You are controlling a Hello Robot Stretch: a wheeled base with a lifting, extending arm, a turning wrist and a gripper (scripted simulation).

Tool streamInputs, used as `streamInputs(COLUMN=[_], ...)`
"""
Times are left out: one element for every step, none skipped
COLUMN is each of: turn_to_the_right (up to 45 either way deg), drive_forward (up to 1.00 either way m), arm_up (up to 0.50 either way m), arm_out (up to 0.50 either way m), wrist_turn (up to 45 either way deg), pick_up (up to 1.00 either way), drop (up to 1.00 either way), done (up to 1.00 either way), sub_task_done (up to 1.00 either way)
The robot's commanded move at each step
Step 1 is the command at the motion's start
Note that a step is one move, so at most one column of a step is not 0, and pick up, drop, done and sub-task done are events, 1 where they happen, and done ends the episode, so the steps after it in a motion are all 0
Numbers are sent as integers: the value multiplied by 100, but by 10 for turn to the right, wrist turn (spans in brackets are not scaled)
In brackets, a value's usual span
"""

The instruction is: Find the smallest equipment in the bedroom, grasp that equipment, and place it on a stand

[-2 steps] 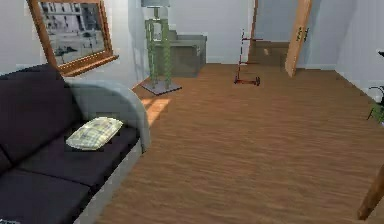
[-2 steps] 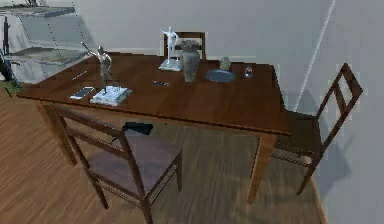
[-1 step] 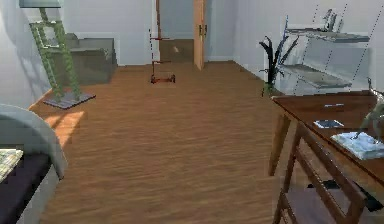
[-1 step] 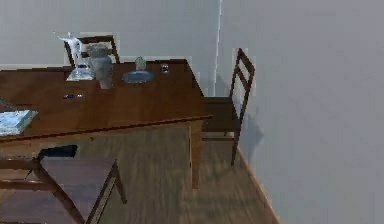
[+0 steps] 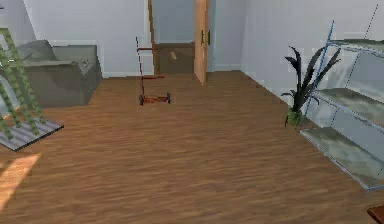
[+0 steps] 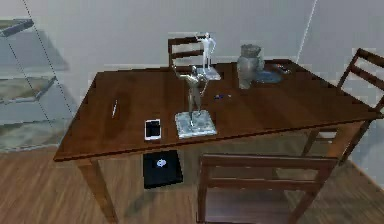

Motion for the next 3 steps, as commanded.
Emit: streamInputs(turn_to_the_right=[0, 60, 0], drive_forward=[70, 0, 100], arm_up=[0, 0, 0], arm_out=[0, 0, 0], wrist_turn=[0, 0, 0], pick_up=[0, 0, 0], drop=[0, 0, 0], done=[0, 0, 0], sub_task_done=[0, 0, 0])
